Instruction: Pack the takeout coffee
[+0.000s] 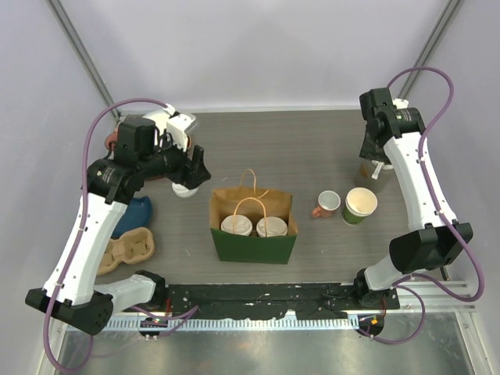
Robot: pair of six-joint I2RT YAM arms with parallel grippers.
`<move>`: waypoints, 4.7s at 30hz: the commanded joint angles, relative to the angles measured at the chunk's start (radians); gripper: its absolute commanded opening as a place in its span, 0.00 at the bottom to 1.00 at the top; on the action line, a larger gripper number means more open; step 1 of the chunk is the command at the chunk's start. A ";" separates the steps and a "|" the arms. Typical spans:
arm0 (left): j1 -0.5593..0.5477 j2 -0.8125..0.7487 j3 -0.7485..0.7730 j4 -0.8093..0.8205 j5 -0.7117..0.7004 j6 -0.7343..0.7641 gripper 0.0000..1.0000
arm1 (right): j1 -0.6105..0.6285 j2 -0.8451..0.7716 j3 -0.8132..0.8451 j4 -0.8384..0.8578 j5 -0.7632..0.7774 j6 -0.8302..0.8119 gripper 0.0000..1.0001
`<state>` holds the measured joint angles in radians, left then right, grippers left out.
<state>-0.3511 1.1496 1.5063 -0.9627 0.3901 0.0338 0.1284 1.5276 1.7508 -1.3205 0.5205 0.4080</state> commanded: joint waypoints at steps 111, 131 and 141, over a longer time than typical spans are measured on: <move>-0.118 -0.033 -0.069 0.839 0.328 -0.626 0.00 | 0.228 -0.182 0.184 0.494 -0.741 0.282 0.68; -0.118 -0.225 -0.506 1.099 0.340 -0.396 0.00 | 0.229 -0.196 0.161 0.422 -0.688 0.273 0.68; -0.118 -0.269 -0.521 0.978 0.395 -0.333 0.48 | 0.224 -0.141 0.269 0.118 -0.274 0.316 0.87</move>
<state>-0.4717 0.9146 0.9718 0.0273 0.7624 -0.3340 0.3561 1.3621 1.9392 -1.0515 0.0132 0.6971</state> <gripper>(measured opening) 0.381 0.861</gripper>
